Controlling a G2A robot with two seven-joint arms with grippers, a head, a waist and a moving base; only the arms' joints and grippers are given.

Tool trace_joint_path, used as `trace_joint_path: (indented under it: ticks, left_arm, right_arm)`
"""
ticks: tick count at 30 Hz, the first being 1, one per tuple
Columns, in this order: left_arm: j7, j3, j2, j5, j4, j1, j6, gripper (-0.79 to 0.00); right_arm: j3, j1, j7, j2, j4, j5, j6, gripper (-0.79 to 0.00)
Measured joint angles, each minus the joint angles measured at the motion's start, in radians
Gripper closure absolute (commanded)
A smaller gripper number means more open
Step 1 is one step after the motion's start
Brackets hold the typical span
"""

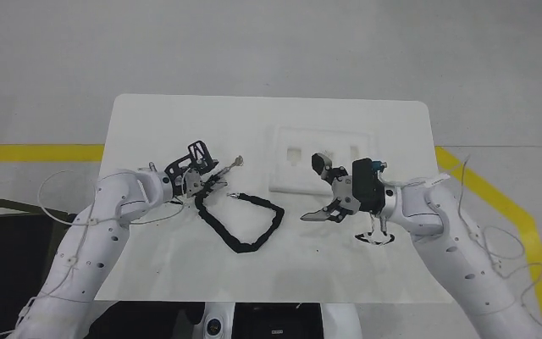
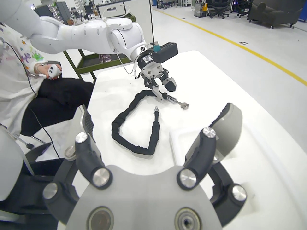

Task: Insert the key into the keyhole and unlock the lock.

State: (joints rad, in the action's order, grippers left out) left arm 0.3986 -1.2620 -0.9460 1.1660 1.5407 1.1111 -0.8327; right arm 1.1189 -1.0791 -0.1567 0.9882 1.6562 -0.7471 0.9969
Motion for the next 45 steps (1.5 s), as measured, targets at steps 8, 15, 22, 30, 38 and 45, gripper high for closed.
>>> trace_joint_path:
  ticks: [8, 15, 22, 30, 38, 45]
  left_arm:
    - [-0.114, -0.051, 0.007, -0.043, -0.043, -0.016, -0.05, -0.785]
    - [-0.239, -0.126, 0.018, -0.028, -0.096, -0.05, -0.075, -0.785]
    - [-0.338, -0.196, 0.028, -0.022, -0.181, -0.114, -0.102, -0.785]
    - [-0.415, -0.245, 0.039, -0.017, -0.214, -0.129, -0.129, -0.785]
    - [-0.46, -0.272, 0.047, -0.005, -0.233, -0.121, -0.142, -0.785]
    - [-0.467, -0.277, 0.052, 0.027, -0.221, -0.115, -0.141, -0.784]
  right_arm:
    - [0.018, 0.018, -0.041, -0.001, -0.024, 0.019, -0.057, -0.785]
    - [0.069, 0.007, 0.117, 0.004, -0.036, -0.19, -0.147, -0.785]
    - [0.145, -0.051, 0.274, 0.0, -0.015, -0.377, -0.293, -0.785]
    - [0.284, -0.171, 0.365, -0.015, 0.03, -0.41, -0.378, -0.785]
    - [0.401, -0.25, 0.347, -0.026, 0.071, -0.383, -0.371, -0.785]
    - [0.425, -0.26, 0.33, -0.028, 0.082, -0.388, -0.37, -0.785]
